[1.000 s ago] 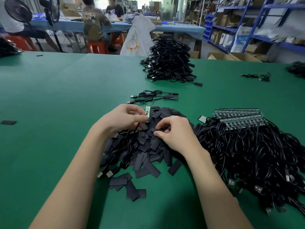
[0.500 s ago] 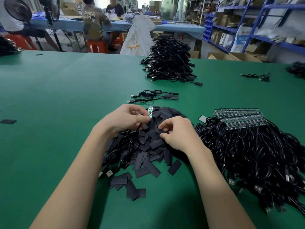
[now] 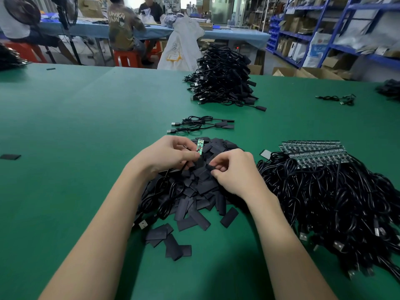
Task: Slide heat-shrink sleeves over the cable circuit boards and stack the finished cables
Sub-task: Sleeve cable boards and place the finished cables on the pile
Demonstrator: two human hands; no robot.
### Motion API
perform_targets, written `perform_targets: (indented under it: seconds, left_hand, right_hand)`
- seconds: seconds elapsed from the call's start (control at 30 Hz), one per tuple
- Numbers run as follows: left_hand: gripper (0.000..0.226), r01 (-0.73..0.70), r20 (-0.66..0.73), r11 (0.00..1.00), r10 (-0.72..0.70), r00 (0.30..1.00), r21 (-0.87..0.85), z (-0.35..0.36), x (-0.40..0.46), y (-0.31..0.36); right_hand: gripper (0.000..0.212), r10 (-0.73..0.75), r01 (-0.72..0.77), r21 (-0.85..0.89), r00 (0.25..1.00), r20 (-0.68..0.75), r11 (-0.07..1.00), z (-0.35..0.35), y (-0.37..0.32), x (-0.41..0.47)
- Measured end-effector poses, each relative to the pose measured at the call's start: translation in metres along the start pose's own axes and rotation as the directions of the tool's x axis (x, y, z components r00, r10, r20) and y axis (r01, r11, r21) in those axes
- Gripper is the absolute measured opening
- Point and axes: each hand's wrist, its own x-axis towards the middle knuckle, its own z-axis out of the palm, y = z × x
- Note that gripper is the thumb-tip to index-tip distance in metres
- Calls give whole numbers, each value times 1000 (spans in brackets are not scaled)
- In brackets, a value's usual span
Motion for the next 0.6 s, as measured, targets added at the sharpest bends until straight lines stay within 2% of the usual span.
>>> perform_targets:
  seconds: [0.1, 0.17, 0.2, 0.23, 0.3, 0.37, 0.4, 0.5, 0.6]
  left_hand:
    - [8, 6, 9, 1000, -6, 1000, -28, 3, 0, 1]
    - [6, 16, 36, 992, -11, 999, -123, 7, 0, 1]
    - [5, 20, 55, 983, -10, 998, -185, 9, 0, 2]
    - [3, 21, 73, 972, -4, 997, -235, 11, 1, 2]
    - [4, 29, 105, 951, 4, 994, -309, 14, 2, 2]
    - [9, 40, 130, 930, 9, 991, -366, 16, 4, 1]
    - [11, 40, 143, 923, 16, 990, -382, 17, 5, 1]
    - [12, 37, 189, 918, 41, 981, -395, 21, 5, 1]
    - [16, 33, 245, 907, 77, 967, -419, 23, 4, 3]
  right_hand:
    - [16, 4, -3, 108, 1000, -14, 994, -4, 1, 1]
    - [18, 51, -42, 273, 998, -27, 961, -10, 4, 1]
    - [18, 88, -71, 404, 996, -23, 912, -14, 4, 0]
    - [18, 125, -100, 554, 992, -6, 827, -18, 4, -1]
    - [20, 172, -145, 810, 984, 55, 569, -26, 3, -1]
    - [21, 192, -168, 933, 975, 110, 319, -31, 3, -1]
    - [20, 196, -173, 954, 973, 126, 245, -32, 2, -1]
    - [21, 179, -168, 978, 973, 144, 122, -33, 0, -1]
    - [28, 170, -158, 986, 975, 146, 58, -32, -3, -1]
